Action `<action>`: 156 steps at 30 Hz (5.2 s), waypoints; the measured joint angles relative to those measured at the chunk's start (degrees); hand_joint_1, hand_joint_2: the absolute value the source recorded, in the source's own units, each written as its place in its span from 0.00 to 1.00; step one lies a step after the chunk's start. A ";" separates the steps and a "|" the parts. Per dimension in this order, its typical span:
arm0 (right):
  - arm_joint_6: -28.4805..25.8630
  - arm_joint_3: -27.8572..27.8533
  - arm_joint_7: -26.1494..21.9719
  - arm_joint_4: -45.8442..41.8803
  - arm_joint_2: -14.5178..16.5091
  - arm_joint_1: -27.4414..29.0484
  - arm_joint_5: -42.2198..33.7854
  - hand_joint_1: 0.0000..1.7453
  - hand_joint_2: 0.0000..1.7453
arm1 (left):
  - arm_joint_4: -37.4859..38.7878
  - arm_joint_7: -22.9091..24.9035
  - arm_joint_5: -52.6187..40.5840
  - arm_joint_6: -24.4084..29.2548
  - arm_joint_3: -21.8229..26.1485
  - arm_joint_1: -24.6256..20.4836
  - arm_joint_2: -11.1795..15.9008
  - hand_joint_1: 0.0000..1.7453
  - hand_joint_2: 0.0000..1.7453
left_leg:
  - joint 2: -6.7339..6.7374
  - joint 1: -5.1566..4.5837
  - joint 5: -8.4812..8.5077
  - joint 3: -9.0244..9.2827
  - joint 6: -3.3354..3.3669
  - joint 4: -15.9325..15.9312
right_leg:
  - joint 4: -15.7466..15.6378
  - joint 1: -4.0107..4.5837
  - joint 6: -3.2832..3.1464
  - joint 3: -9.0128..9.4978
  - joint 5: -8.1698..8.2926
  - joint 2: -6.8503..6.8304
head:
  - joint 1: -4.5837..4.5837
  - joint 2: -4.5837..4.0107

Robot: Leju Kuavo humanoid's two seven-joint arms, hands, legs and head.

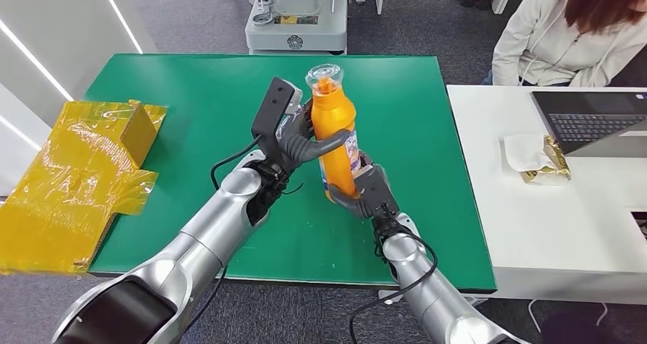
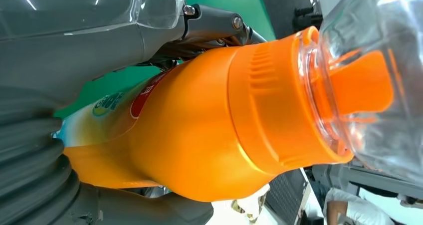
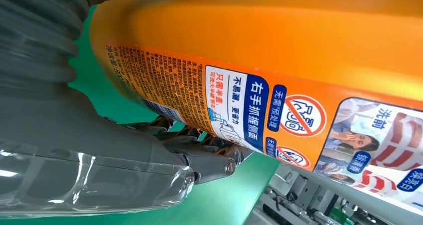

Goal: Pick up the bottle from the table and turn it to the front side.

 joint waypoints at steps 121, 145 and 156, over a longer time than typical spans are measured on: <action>2.97 1.88 -2.18 -51.61 -11.92 29.01 -2.81 0.00 1.00 | 7.55 23.74 -106.77 46.01 -11.12 15.12 34.83 0.74 1.00 | 0.09 0.03 -0.09 0.11 -0.14 -0.07 | 0.00 0.02 -0.08 0.01 -0.14 0.10 | 0.02 0.00; 0.83 1.82 -1.44 -54.06 -11.87 33.95 -0.97 0.00 1.00 | 9.64 19.34 -105.84 41.92 -11.69 11.14 31.73 0.00 1.00 | 0.14 0.04 -0.11 0.09 -0.16 -0.09 | 0.00 0.02 -0.08 -0.04 -0.15 0.17 | 0.01 0.00; 1.79 0.65 0.07 -53.92 -11.87 35.46 -1.36 0.00 1.00 | 10.04 18.42 -101.91 44.12 -9.99 12.50 31.11 0.00 1.00 | 0.14 0.03 -0.12 0.07 -0.16 -0.09 | 0.00 0.02 -0.08 -0.04 -0.16 0.16 | 0.01 0.00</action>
